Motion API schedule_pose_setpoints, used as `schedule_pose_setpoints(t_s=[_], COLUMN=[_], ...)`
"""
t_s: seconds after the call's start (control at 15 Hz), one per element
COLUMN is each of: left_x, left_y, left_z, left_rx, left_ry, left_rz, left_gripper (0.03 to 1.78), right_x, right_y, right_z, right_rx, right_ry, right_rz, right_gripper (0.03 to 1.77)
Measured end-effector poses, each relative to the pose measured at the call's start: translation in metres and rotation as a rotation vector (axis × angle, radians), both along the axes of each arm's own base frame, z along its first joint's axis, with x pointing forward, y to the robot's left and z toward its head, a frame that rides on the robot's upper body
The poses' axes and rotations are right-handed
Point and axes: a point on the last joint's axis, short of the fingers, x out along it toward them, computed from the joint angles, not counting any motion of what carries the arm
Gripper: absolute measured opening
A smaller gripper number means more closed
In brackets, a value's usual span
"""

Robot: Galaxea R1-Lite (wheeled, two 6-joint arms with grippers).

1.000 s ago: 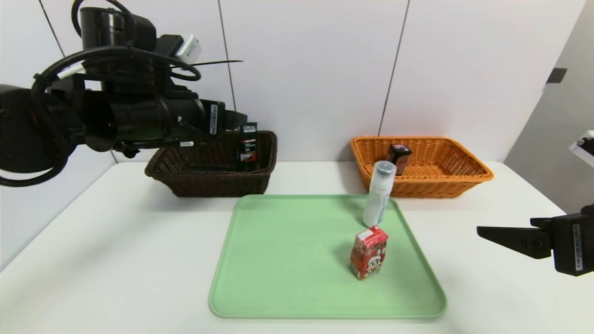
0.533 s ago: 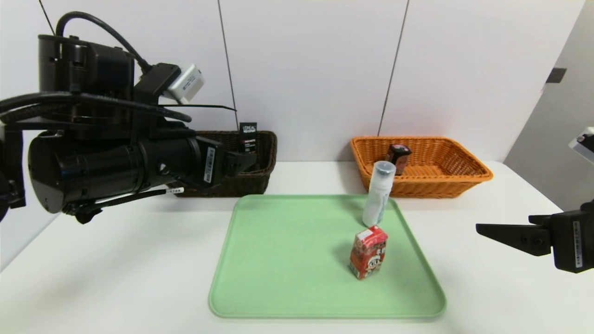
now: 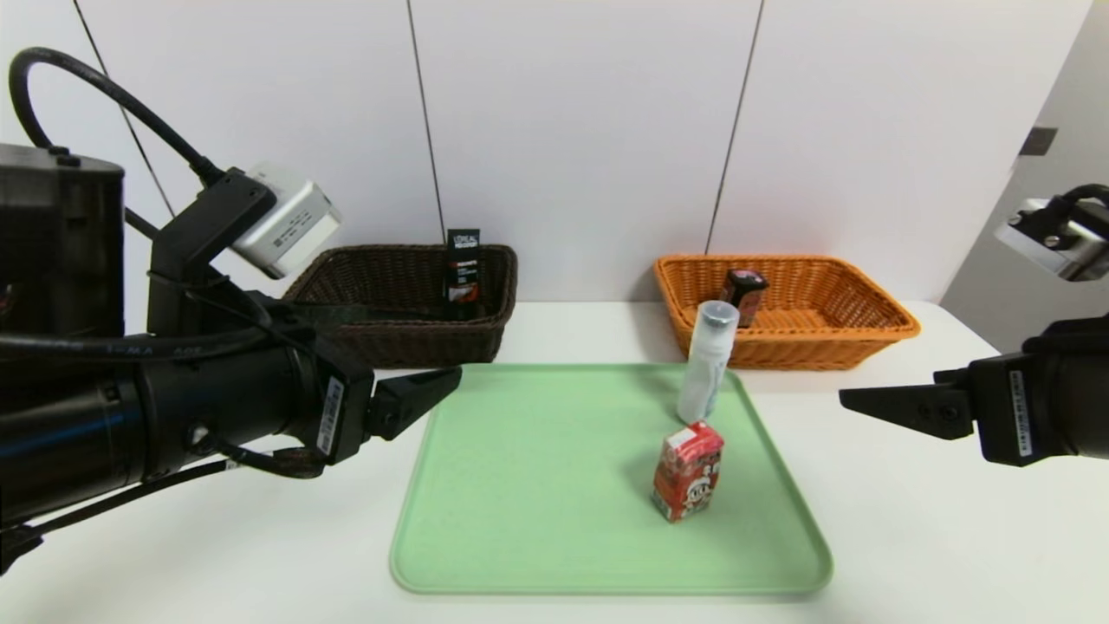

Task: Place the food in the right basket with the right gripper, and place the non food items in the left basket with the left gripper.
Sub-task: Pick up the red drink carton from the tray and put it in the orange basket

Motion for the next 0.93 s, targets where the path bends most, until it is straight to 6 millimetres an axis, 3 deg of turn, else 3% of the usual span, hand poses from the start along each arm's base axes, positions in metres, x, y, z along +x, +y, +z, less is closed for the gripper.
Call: schedule_pose_setpoints(t_s=[0.47, 0.93], left_x=[-0.023, -0.035], left_y=[0.009, 0.019], left_z=[-0.009, -0.013], left_rx=[0.108, 0.113], left_ry=[-0.003, 0.006], left_rz=[-0.070, -0.072], left_gripper=[1.69, 1.69], right_x=[0.035, 0.055], right_y=[0.053, 0.104], right_z=[0.014, -0.006], right_rx=[-0.085, -0.198], right_ry=[0.163, 0.300], right_rz=[0.148, 0.263], right_gripper=[1.70, 1.70])
